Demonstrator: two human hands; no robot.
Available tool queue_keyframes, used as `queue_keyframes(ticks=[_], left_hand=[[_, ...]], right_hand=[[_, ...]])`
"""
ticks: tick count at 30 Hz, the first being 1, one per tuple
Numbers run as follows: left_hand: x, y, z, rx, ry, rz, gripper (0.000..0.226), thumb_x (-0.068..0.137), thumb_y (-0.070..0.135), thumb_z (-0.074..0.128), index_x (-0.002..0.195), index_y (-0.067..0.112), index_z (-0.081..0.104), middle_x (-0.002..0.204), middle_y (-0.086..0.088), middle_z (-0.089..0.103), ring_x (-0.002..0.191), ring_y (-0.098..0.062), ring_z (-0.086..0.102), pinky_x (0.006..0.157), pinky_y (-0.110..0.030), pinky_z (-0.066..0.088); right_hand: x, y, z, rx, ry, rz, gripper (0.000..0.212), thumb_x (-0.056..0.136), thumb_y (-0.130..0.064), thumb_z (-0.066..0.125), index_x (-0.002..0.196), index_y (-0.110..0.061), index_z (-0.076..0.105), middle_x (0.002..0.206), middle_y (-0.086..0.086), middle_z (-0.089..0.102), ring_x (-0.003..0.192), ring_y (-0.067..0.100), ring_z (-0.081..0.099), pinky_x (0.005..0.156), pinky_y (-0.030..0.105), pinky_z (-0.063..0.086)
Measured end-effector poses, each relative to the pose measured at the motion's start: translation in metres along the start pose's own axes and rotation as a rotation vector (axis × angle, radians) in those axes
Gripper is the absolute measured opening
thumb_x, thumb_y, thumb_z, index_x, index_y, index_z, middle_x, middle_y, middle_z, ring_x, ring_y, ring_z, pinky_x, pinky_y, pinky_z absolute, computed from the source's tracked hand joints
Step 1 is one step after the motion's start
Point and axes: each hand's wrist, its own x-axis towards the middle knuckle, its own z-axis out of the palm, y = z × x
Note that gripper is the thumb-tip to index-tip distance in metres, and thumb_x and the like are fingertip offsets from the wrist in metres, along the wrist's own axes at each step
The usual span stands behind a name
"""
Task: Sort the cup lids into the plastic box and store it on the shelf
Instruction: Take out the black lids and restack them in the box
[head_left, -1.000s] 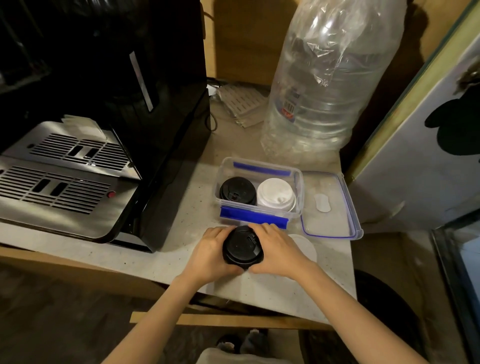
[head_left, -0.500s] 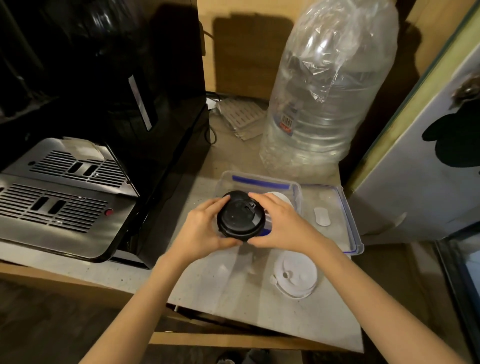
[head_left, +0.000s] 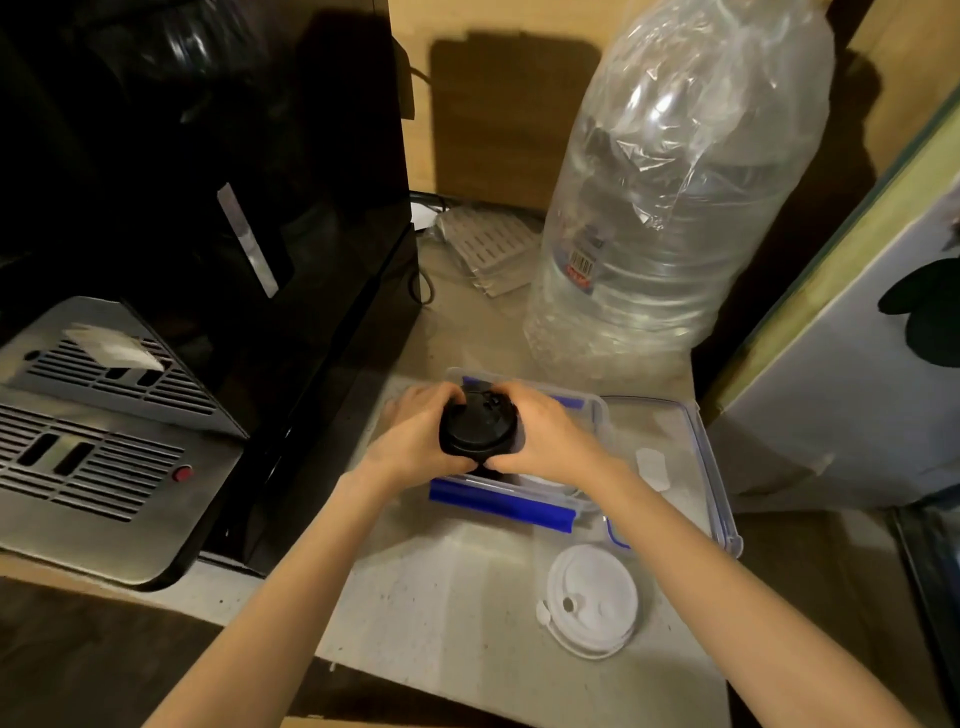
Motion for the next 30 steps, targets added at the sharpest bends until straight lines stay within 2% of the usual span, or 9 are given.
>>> queue_keyframes(ticks=[4, 8, 12, 16, 20, 24, 27, 30], left_hand=[[0.009, -0.007, 0.0, 0.007, -0.033, -0.07, 0.056, 0.052, 0.036, 0.078, 0.098, 0.03, 0.046, 0.116, 0.004, 0.055, 0.117, -0.02, 0.043, 0.091, -0.034, 0.032], [0.014, -0.006, -0.002, 0.053, -0.12, -0.061, 0.054, 0.055, 0.029, 0.08, 0.095, 0.029, 0.045, 0.128, 0.001, 0.049, 0.135, -0.022, 0.024, 0.107, -0.041, 0.021], [0.016, -0.008, -0.001, 0.104, -0.216, -0.028, 0.055, 0.055, 0.034, 0.079, 0.097, 0.027, 0.045, 0.131, 0.002, 0.045, 0.136, -0.021, 0.015, 0.11, -0.042, 0.013], [0.019, -0.012, 0.001, 0.14, -0.27, -0.011, 0.054, 0.057, 0.039, 0.077, 0.101, 0.03, 0.046, 0.138, 0.003, 0.039, 0.138, -0.022, 0.008, 0.113, -0.046, 0.004], [0.021, -0.012, 0.002, 0.094, -0.279, -0.056, 0.048, 0.064, 0.048, 0.073, 0.103, 0.029, 0.054, 0.146, 0.003, 0.032, 0.139, -0.022, 0.007, 0.112, -0.044, 0.01], [0.017, -0.006, 0.002, 0.082, -0.217, -0.054, 0.035, 0.068, 0.04, 0.072, 0.095, 0.026, 0.055, 0.146, 0.001, 0.034, 0.14, -0.021, 0.008, 0.114, -0.043, 0.008], [0.011, -0.002, 0.002, 0.064, -0.211, -0.04, 0.045, 0.063, 0.035, 0.076, 0.099, 0.024, 0.052, 0.144, -0.004, 0.038, 0.142, -0.021, 0.006, 0.115, -0.045, 0.007], [0.007, -0.001, 0.004, 0.064, -0.184, -0.013, 0.061, 0.064, 0.032, 0.076, 0.117, 0.024, 0.048, 0.142, -0.004, 0.043, 0.143, -0.02, 0.005, 0.115, -0.044, -0.002]], right_hand=[[0.007, 0.006, 0.008, -0.03, -0.047, 0.021, 0.065, 0.063, -0.029, 0.077, 0.117, -0.015, 0.046, 0.114, 0.007, 0.059, 0.106, 0.023, 0.055, 0.085, 0.037, 0.049], [0.009, 0.009, 0.011, -0.063, -0.076, 0.044, 0.068, 0.063, -0.033, 0.077, 0.119, -0.014, 0.043, 0.117, 0.008, 0.059, 0.106, 0.025, 0.056, 0.082, 0.036, 0.051], [0.005, 0.01, 0.01, -0.09, -0.125, 0.029, 0.068, 0.064, -0.039, 0.076, 0.118, -0.015, 0.044, 0.118, 0.005, 0.058, 0.106, 0.023, 0.055, 0.08, 0.033, 0.049], [0.002, 0.008, 0.009, -0.09, -0.158, 0.023, 0.063, 0.066, -0.034, 0.077, 0.117, -0.015, 0.046, 0.12, 0.005, 0.056, 0.106, 0.022, 0.055, 0.081, 0.031, 0.047], [0.001, 0.008, 0.008, -0.101, -0.161, 0.009, 0.057, 0.068, -0.031, 0.076, 0.115, -0.016, 0.047, 0.118, 0.004, 0.057, 0.104, 0.021, 0.055, 0.081, 0.032, 0.05], [-0.001, 0.007, 0.008, -0.127, -0.12, -0.027, 0.057, 0.067, -0.028, 0.075, 0.116, -0.018, 0.049, 0.118, 0.003, 0.058, 0.104, 0.022, 0.056, 0.084, 0.036, 0.05], [-0.004, 0.007, 0.009, -0.099, -0.09, -0.044, 0.063, 0.066, -0.026, 0.074, 0.123, -0.019, 0.048, 0.121, 0.003, 0.058, 0.107, 0.02, 0.055, 0.088, 0.032, 0.048], [-0.005, 0.009, 0.011, -0.083, -0.098, -0.025, 0.064, 0.069, -0.029, 0.074, 0.126, -0.018, 0.049, 0.123, 0.003, 0.057, 0.11, 0.019, 0.055, 0.086, 0.025, 0.042]])
